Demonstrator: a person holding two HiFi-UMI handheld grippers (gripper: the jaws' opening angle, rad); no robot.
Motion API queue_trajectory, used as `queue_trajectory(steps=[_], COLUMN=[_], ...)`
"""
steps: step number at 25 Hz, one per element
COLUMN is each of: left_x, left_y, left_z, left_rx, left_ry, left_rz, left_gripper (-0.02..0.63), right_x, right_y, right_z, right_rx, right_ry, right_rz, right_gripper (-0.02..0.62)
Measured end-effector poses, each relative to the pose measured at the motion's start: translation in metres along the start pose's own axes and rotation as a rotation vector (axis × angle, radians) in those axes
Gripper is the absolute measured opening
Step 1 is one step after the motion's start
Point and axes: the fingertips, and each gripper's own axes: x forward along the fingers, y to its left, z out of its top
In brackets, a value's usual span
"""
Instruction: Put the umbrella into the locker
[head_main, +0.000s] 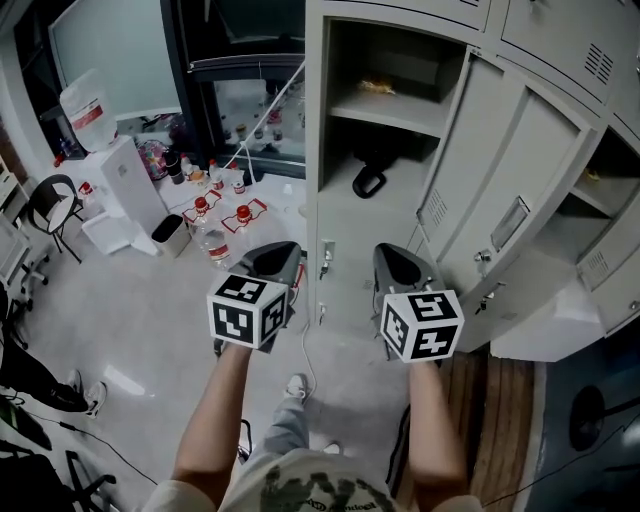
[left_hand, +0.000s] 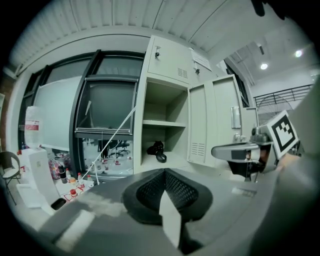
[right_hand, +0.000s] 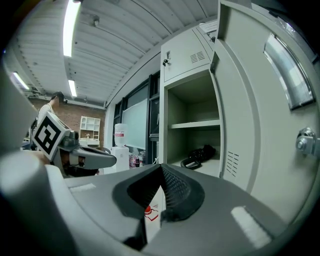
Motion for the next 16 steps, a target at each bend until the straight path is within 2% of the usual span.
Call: queue_trajectory(steps=[16], left_x=[-0.013], left_y=[-0.014], left_z=[-0.002], left_rx=[0.009], left_ry=[0.015], left_rz=[-0.006], left_gripper=[0.005], right_x=[-0.02], right_y=[0.01], right_z=[0.004], right_rx=[-0.016], right_ry=[-0.007], right_rz=[0.002], right_gripper=[-0.003])
